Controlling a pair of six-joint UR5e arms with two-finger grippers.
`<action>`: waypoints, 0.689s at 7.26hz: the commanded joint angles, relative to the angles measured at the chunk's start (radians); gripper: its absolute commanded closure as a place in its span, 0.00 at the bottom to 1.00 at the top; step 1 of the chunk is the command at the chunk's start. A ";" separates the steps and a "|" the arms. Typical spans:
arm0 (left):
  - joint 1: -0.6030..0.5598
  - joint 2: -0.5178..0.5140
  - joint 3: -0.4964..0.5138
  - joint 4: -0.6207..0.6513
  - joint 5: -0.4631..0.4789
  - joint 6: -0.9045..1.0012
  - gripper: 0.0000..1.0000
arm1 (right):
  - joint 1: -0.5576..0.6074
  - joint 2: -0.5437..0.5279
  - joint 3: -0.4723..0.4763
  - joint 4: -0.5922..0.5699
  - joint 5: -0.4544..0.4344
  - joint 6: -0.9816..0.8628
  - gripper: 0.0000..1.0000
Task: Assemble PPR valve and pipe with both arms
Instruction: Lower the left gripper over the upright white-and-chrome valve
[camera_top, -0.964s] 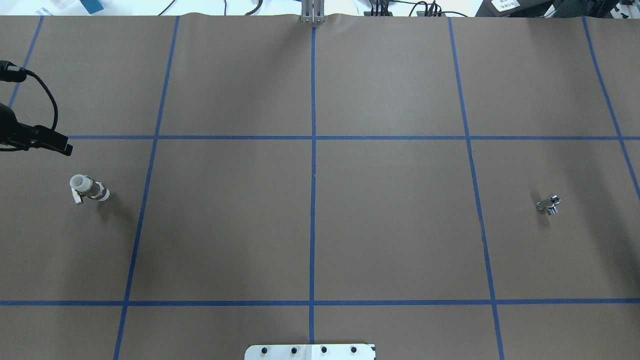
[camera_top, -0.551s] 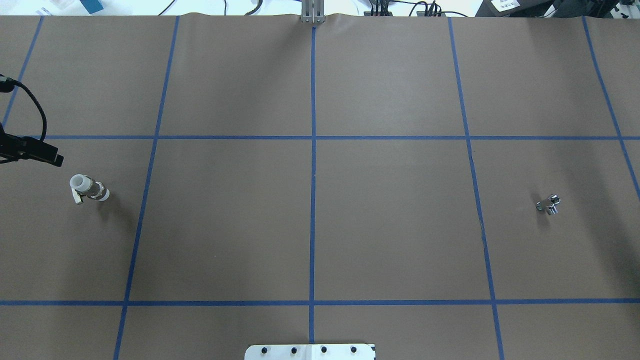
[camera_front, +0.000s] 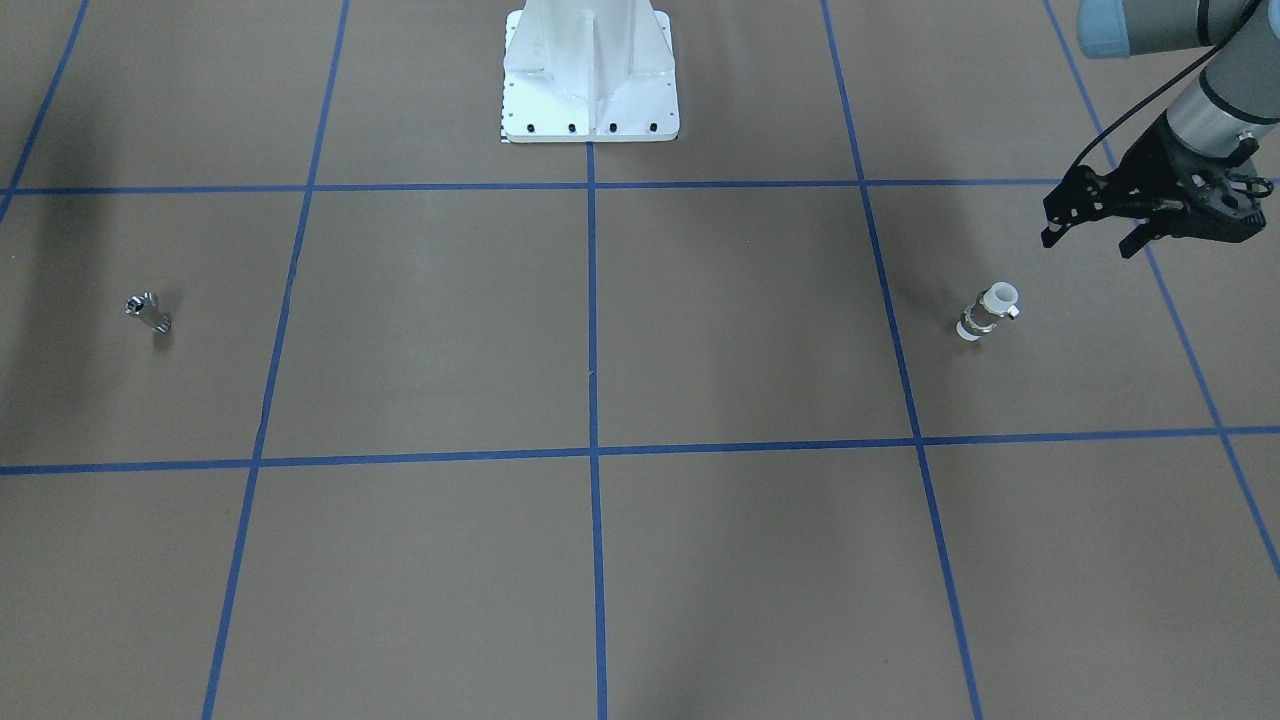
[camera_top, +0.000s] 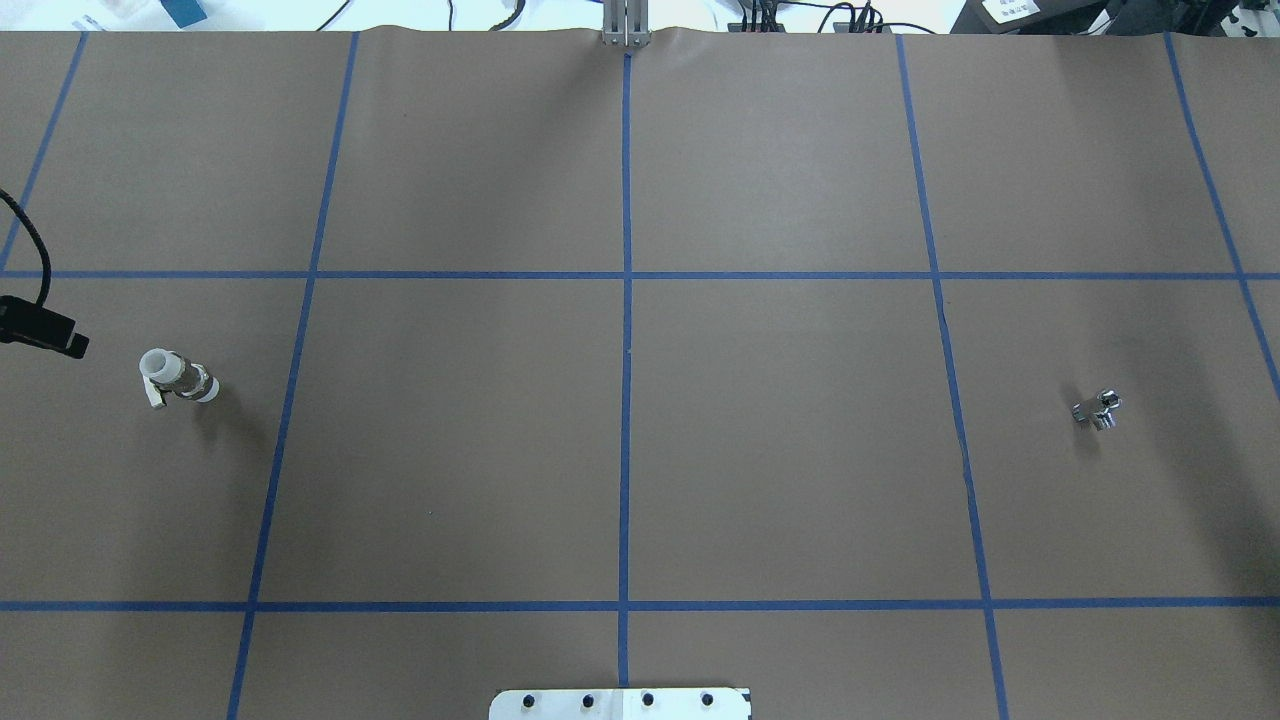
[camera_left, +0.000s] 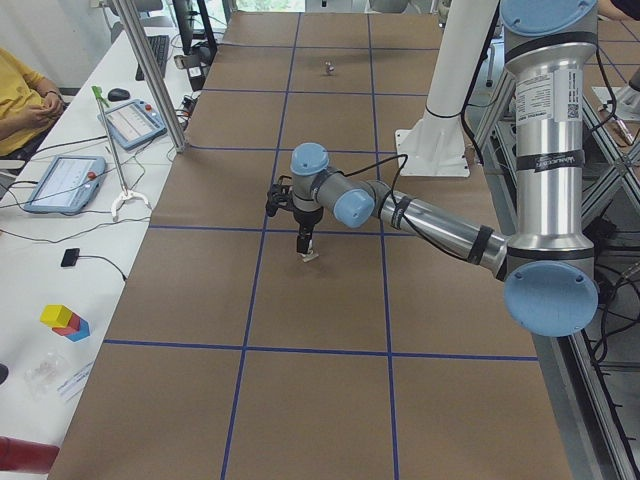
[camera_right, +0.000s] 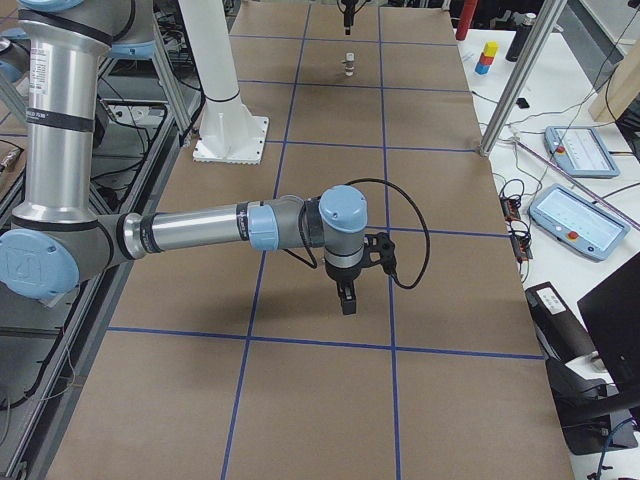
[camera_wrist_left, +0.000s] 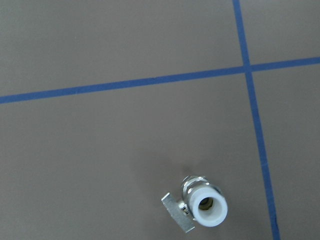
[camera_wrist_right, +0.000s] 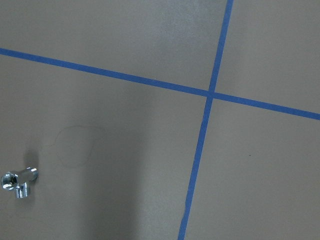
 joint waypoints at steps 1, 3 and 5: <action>-0.015 0.018 -0.005 0.006 -0.015 0.021 0.00 | 0.002 -0.005 -0.003 0.006 0.002 0.007 0.00; -0.003 0.001 0.000 0.007 -0.010 -0.003 0.00 | 0.002 -0.013 -0.005 0.005 0.010 0.007 0.00; 0.020 -0.030 0.006 0.007 -0.008 -0.080 0.00 | 0.002 -0.013 -0.006 0.005 0.012 0.007 0.00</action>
